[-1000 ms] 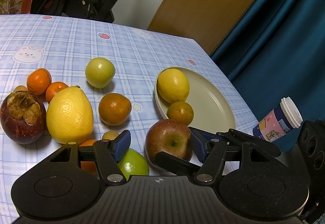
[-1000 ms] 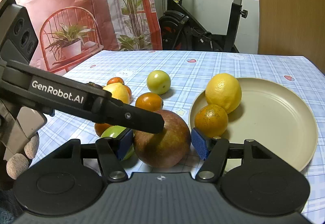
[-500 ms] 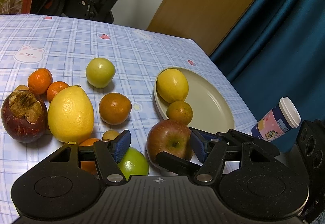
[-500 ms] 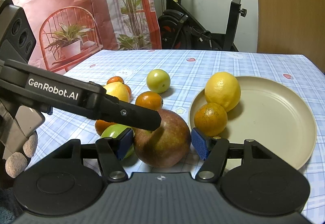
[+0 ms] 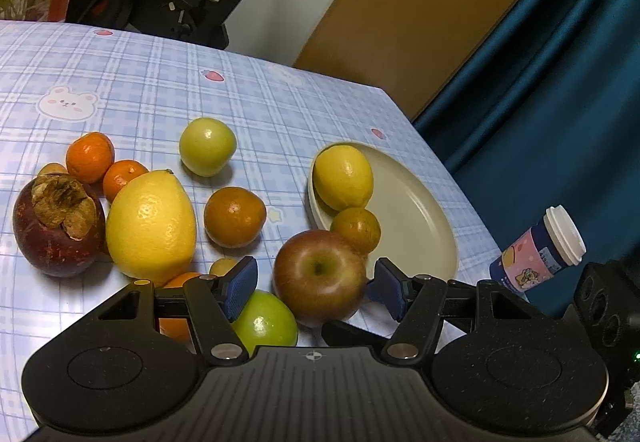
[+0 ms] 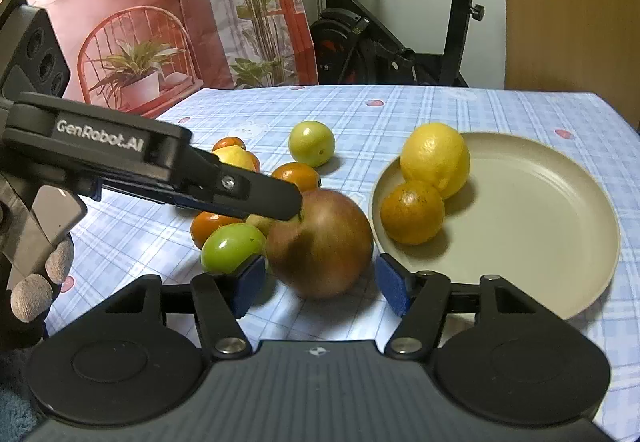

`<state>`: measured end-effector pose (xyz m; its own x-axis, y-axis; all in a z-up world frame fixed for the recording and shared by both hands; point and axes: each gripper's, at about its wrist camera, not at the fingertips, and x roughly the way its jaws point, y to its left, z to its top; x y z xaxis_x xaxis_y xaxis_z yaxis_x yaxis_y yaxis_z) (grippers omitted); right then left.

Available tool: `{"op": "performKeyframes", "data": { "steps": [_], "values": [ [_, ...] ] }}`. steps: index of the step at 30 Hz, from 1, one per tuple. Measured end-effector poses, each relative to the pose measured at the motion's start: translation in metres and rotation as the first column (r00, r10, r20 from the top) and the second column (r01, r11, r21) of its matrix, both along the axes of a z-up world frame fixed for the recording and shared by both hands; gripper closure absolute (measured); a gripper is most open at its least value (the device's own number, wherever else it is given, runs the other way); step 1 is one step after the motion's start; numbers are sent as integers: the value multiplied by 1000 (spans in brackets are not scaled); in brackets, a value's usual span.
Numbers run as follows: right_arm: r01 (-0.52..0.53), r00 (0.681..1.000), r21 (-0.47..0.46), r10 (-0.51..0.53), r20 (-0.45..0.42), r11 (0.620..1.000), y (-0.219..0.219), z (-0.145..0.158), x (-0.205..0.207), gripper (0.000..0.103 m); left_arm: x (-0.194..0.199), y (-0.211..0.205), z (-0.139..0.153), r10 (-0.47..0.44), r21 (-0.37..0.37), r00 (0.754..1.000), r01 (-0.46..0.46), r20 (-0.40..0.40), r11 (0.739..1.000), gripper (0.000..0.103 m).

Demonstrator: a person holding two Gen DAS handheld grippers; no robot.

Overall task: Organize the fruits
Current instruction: 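Hold the red apple between both grippers and lift it from the pile, then carry the red apple onto the beige plate with both grippers and release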

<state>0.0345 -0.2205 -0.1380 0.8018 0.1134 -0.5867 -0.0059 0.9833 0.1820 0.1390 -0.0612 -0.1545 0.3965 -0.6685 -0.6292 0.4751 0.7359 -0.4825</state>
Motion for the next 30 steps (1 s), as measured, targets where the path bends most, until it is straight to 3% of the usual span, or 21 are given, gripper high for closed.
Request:
{"op": "performKeyframes", "data": {
  "steps": [18,22,26,30],
  "values": [
    [-26,999,8,26,28,1000,5,-9,8,40,5,-17,-14,-38,58,999,37,24,998,37],
    [-30,999,18,29,44,999,4,-5,4,43,-2,-25,-10,-63,108,997,57,53,992,38],
    [-22,996,23,20,89,999,2,8,-7,47,-4,-29,-2,-74,103,995,67,68,992,38],
    [-2,997,34,-1,74,999,-2,11,-13,47,-9,-38,9,-106,120,989,94,100,988,38]
  ]
}}
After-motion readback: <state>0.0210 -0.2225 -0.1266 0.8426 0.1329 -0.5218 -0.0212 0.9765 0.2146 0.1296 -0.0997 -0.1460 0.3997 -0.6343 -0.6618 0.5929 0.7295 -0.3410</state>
